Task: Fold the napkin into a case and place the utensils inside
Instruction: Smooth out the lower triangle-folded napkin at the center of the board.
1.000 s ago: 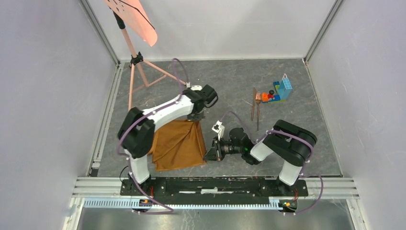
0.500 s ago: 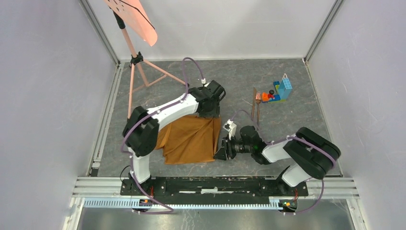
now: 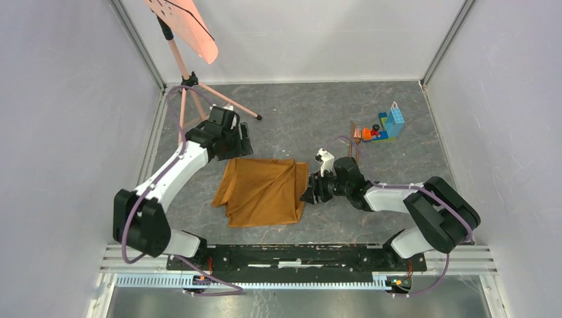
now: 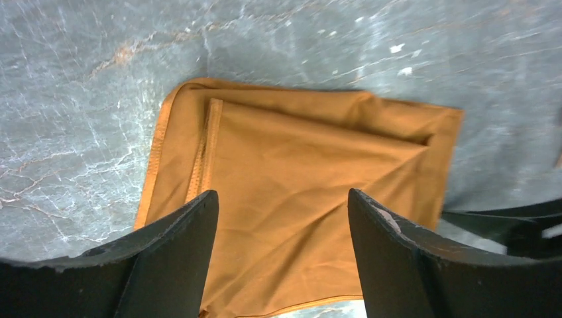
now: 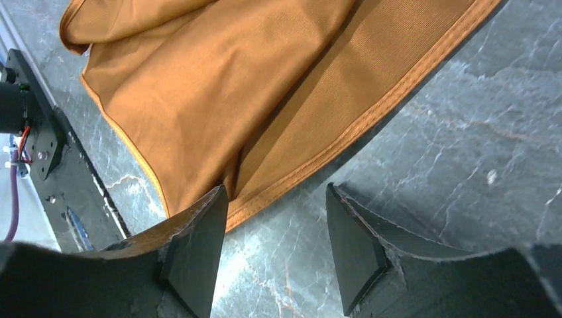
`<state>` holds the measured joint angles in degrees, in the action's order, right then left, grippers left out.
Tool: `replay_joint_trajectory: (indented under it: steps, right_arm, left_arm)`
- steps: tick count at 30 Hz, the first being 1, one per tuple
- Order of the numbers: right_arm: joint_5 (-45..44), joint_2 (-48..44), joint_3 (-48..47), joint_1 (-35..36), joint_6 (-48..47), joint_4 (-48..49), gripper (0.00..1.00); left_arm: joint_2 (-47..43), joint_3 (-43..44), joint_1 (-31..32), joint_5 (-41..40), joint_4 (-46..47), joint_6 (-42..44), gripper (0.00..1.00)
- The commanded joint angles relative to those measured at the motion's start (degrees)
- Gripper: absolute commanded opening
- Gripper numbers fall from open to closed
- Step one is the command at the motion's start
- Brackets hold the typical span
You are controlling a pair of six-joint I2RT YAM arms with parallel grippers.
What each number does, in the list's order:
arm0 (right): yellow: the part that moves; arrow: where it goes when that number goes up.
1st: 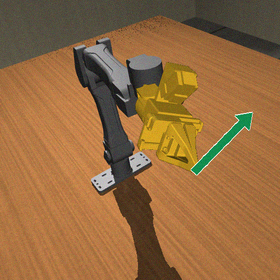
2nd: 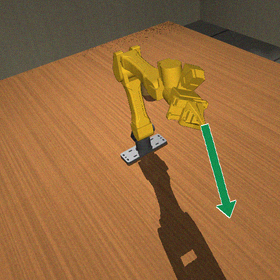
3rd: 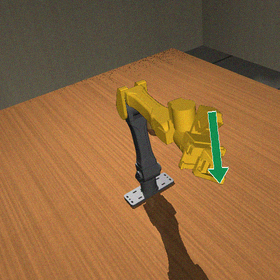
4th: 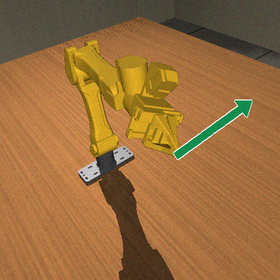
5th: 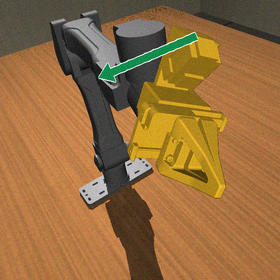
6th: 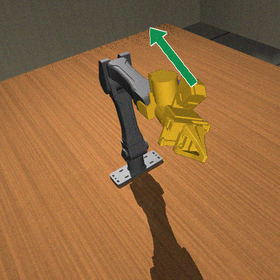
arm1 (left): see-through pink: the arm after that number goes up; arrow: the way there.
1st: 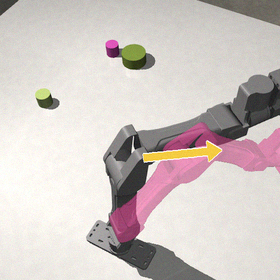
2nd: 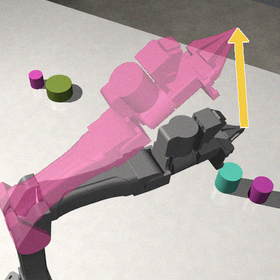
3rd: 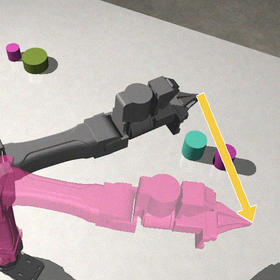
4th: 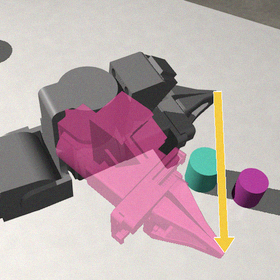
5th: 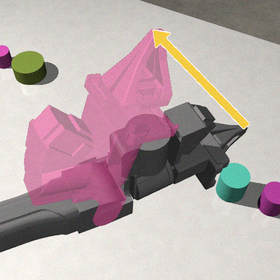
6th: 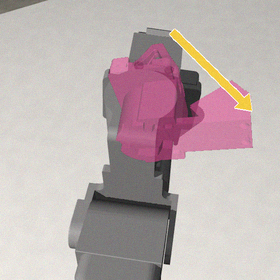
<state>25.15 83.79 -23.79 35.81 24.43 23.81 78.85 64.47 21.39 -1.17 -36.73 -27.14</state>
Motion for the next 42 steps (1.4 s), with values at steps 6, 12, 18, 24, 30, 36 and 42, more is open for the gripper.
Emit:
replay_joint_trajectory:
  steps: [6,12,18,24,30,36,42]
  right_arm:
    - [-1.5,7.3,-12.4,-2.0,-1.3,-6.6,0.65]
    - [-1.3,10.4,-16.3,-2.9,-1.5,-6.3,0.66]
    - [0.0,11.2,-16.9,-5.0,-0.8,-5.2,0.66]
    - [0.3,10.9,-16.4,-6.4,-1.4,-5.3,0.65]
    - [0.6,11.8,-15.9,-7.3,-1.1,-4.4,0.64]
    - [-0.1,12.2,-16.6,-8.5,-0.2,-3.7,0.64]
    - [-0.5,13.0,-17.8,-9.4,1.3,-3.3,0.64]
  left_arm:
    - [10.5,-1.5,-4.2,1.4,7.3,3.0,0.77]
    - [15.6,0.1,-4.5,-1.5,9.3,3.0,0.78]
    - [20.9,1.7,-4.5,0.3,11.1,3.2,0.74]
    - [18.5,-0.8,-4.3,3.7,14.0,2.2,0.44]
    - [7.4,-5.5,-2.4,5.2,13.8,0.2,0.2]
    - [-3.2,-10.6,2.7,7.5,13.3,-4.6,0.14]
    - [-7.0,-15.4,13.1,8.1,15.3,-11.9,0.15]
